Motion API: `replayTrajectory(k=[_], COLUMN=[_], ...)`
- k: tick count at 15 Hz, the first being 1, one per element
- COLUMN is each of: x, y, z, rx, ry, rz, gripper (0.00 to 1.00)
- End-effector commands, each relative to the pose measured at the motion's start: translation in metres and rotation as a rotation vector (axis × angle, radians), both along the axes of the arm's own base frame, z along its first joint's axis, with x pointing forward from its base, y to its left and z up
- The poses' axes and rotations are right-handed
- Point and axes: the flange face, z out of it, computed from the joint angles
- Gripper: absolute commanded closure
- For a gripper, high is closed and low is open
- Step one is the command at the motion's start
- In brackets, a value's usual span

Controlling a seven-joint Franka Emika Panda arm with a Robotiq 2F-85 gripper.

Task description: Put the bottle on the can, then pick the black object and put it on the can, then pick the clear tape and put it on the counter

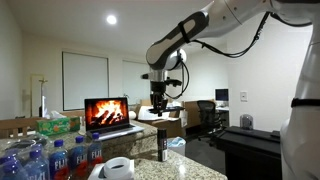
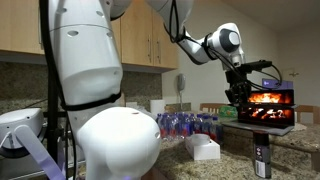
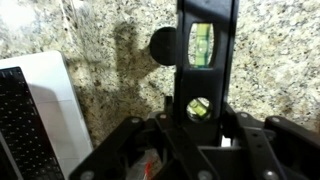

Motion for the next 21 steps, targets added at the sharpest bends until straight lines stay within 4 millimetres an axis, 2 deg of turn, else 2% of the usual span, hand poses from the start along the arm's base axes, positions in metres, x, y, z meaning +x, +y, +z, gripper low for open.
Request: replayTrajectory(k=[1, 3, 4, 9, 14, 18, 21], x=[0.002, 0.002, 0.002, 0.027, 0.055, 0.076, 0.083], y=[-0.002, -0.003, -0.002, 0.004, -0.002, -0.009, -0.008], z=[-0.001, -0.003, -0.003, -0.014, -0.028, -0.037, -0.044], rx=[-0.001, -0.001, -0.001, 0.041, 0.089, 0.101, 0.087], ry=[-0.013, -0.022, -0.023, 0.120, 0.251, 0.251, 0.211], rz=[-0.007, -0.009, -0.008, 0.051, 0.058, -0.003, -0.056], gripper=[0.57, 0.57, 0.82, 0.82, 0.82, 0.82, 0.82])
